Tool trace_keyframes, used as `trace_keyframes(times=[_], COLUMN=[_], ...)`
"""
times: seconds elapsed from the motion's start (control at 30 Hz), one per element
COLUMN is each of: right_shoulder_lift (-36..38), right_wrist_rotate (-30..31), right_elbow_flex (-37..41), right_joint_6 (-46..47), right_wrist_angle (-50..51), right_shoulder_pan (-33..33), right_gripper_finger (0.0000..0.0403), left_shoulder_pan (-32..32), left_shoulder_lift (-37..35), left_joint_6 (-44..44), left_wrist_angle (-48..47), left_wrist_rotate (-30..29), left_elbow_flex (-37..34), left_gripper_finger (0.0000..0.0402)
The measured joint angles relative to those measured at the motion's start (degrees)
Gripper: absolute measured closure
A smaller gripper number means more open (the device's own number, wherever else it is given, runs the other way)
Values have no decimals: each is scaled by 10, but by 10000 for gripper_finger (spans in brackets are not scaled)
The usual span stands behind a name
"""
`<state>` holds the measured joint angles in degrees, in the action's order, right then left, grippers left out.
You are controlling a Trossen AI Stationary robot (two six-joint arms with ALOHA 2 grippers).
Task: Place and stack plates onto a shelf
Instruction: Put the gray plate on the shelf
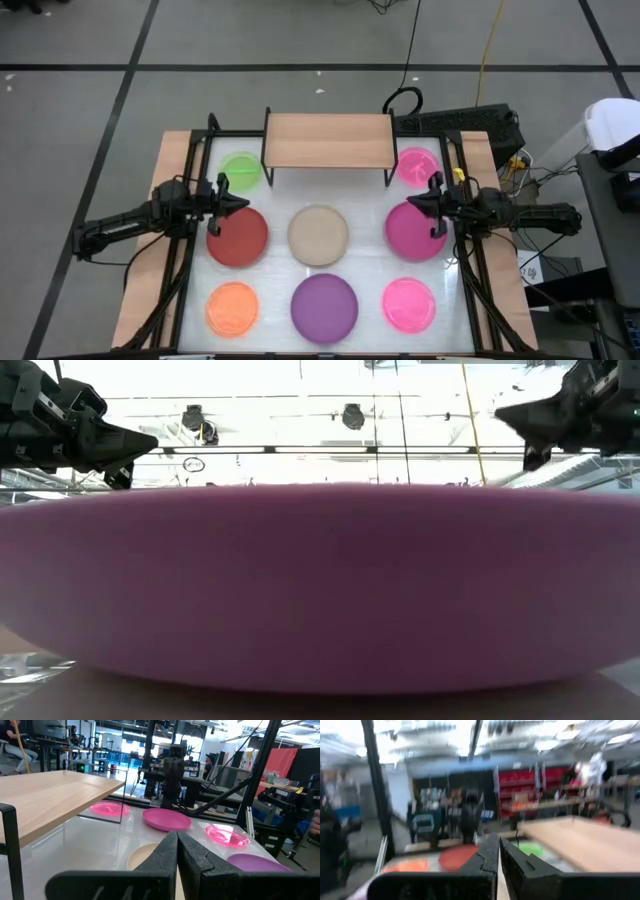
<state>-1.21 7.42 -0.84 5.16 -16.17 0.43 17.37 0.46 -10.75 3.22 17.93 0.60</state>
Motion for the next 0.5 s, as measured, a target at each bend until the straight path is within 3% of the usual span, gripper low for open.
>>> trace_keyframes(times=[0.2,0.5], right_shoulder_lift=[0,-17], right_wrist_rotate=[48,37], right_elbow_flex=[0,-2], right_joint_6=[46,42], right_wrist_angle=[-109,-154], right_shoulder_pan=[0,0], right_gripper_finger=[399,399], left_shoulder_pan=[0,0], left_shoulder_lift=[0,0], left_joint_6=[0,0], left_wrist_angle=[0,0], left_wrist_rotate=[0,0], left_elbow_flex=[0,0], left_gripper_finger=[392,392])
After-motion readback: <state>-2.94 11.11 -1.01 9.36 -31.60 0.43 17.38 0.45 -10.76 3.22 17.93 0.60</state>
